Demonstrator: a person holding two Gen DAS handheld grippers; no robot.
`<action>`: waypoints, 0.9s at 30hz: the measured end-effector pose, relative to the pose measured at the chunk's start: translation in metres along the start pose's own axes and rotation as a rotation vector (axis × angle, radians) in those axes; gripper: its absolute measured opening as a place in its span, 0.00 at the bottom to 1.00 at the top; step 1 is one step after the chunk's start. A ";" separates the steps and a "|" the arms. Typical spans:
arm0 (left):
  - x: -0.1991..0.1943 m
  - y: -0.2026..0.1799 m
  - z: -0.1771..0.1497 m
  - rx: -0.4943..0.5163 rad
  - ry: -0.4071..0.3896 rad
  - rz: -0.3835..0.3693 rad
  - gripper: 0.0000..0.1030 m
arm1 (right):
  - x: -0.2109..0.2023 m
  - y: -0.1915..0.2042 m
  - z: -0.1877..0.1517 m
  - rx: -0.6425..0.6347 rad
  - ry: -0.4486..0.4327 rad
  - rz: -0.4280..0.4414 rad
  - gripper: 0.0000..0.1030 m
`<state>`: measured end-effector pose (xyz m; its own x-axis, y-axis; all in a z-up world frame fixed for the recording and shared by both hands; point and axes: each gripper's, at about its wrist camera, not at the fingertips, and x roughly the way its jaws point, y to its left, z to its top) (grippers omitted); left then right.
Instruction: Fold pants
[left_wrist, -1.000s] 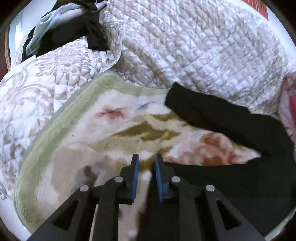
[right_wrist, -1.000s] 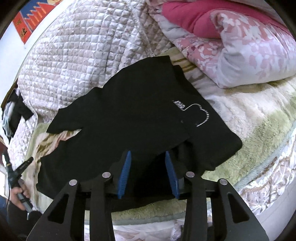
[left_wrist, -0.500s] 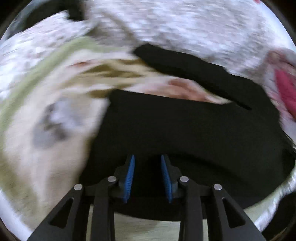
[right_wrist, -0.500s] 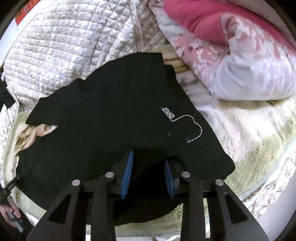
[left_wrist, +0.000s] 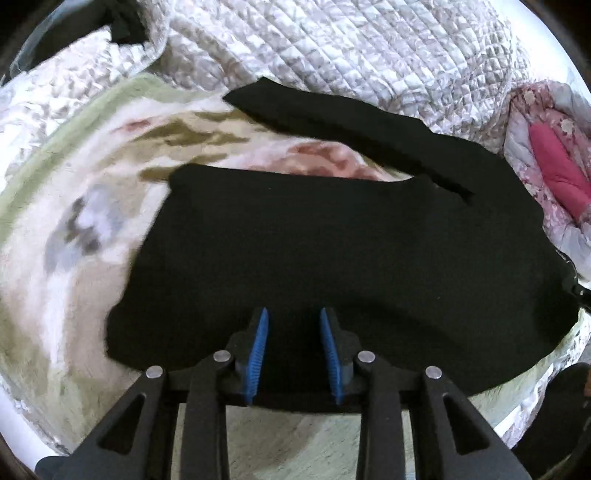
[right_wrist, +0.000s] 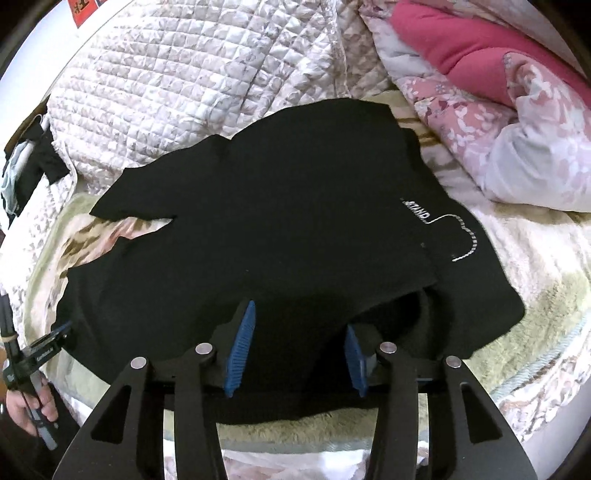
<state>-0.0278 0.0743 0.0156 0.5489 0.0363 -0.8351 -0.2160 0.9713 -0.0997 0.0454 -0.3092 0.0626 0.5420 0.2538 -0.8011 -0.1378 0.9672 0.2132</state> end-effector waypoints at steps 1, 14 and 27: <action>-0.003 0.001 -0.003 0.002 -0.001 0.009 0.31 | -0.003 0.000 0.000 0.000 -0.011 -0.007 0.45; -0.021 0.015 0.000 -0.062 -0.019 0.007 0.31 | -0.018 -0.015 0.011 0.022 -0.079 -0.161 0.45; -0.008 -0.027 0.072 0.069 -0.050 -0.110 0.42 | 0.006 0.007 0.060 -0.127 -0.054 0.009 0.58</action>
<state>0.0320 0.0648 0.0641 0.6064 -0.0614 -0.7928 -0.0973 0.9838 -0.1506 0.0971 -0.3013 0.0927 0.5836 0.2655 -0.7674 -0.2453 0.9585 0.1451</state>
